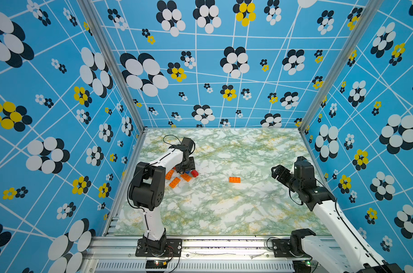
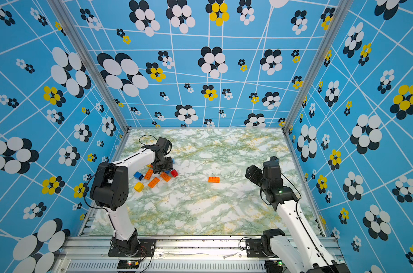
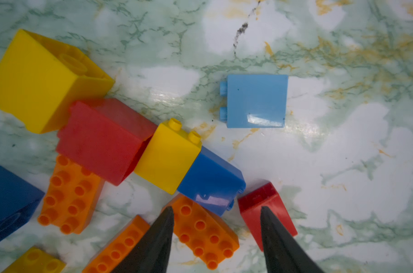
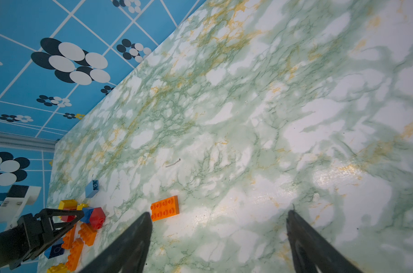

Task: Assemble the letter p with lego
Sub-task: Pick up the lego brick from the center of the board.

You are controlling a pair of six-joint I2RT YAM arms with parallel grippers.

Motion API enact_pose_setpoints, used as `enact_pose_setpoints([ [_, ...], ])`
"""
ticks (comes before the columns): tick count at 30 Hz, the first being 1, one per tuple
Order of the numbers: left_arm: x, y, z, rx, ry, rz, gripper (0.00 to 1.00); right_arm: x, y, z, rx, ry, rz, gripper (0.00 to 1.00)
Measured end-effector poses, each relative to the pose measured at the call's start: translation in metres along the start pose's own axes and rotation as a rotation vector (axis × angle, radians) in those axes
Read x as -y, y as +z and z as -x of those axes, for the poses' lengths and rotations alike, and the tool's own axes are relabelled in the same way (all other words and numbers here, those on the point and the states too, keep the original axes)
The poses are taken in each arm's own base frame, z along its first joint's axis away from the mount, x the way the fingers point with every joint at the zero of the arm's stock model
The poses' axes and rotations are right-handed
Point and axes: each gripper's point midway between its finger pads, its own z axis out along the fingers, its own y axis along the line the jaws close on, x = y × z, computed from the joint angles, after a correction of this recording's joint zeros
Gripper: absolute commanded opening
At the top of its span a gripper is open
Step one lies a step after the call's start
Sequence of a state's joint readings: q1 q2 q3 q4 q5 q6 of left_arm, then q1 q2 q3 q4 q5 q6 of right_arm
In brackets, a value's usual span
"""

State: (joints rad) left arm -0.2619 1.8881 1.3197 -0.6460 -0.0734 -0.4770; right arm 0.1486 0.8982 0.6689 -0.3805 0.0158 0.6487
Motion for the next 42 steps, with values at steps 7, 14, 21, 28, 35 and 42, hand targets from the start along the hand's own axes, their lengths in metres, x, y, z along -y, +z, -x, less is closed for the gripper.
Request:
enact_pose_setpoints([
  [7,0.003,0.003,0.004,0.017,-0.065,-0.017,0.65,0.002,0.001,-0.003,-0.008,0.0,-0.005,0.9],
  [14,0.008,0.012,0.005,0.019,-0.105,-0.039,0.63,0.002,0.001,-0.004,-0.007,0.003,-0.001,0.9],
  [21,0.011,0.015,0.008,0.026,-0.122,-0.049,0.67,0.004,0.001,-0.006,-0.009,0.012,-0.001,0.9],
  [28,0.015,0.027,0.009,0.008,-0.122,-0.047,0.56,0.003,0.0,-0.007,-0.009,0.018,0.002,0.9],
  [35,0.02,0.03,0.014,0.014,-0.092,-0.035,0.36,0.003,0.0,-0.006,-0.009,0.018,0.003,0.9],
  [42,0.024,0.029,0.012,0.02,-0.074,-0.027,0.17,0.002,0.001,-0.007,-0.014,0.018,0.009,0.89],
])
